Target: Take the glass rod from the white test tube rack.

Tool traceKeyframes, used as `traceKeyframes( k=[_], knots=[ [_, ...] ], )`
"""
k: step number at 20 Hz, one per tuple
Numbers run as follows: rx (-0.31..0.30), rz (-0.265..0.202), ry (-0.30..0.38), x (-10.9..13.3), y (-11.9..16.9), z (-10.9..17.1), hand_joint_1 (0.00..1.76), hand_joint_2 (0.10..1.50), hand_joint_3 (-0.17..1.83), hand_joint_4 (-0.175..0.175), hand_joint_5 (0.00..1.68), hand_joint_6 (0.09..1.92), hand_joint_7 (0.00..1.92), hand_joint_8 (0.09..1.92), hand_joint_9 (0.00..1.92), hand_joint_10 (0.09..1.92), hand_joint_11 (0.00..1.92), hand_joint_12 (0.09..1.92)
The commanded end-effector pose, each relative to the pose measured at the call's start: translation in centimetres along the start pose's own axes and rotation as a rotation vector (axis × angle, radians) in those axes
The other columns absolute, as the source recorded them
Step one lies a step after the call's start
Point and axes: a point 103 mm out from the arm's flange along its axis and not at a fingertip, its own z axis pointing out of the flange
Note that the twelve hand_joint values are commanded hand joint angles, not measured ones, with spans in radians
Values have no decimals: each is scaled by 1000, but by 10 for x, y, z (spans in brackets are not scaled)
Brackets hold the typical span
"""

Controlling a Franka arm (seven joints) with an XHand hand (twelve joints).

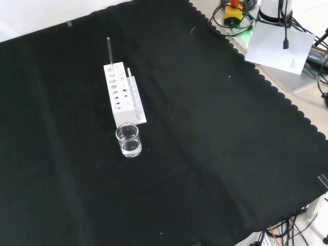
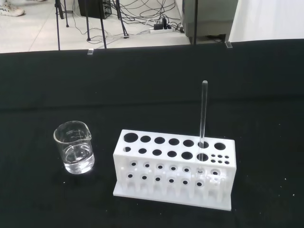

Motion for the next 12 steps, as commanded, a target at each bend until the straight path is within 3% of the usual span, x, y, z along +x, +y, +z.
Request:
traceKeyframes(
  k=[1,2,4,12],
  knots=[
    [-9,6,-10,2,2,1,868,666,762,-118,178,292,222,593,319,714,346,970],
    [-9,6,-10,2,3,1,811,709,707,-111,145,188,110,615,155,686,167,994],
    [-10,2,-7,2,3,1,768,746,655,-106,127,102,24,648,33,669,35,1019],
    [17,1,-3,-4,13,3,756,765,622,-105,141,87,0,704,0,705,0,1057]
  ],
)
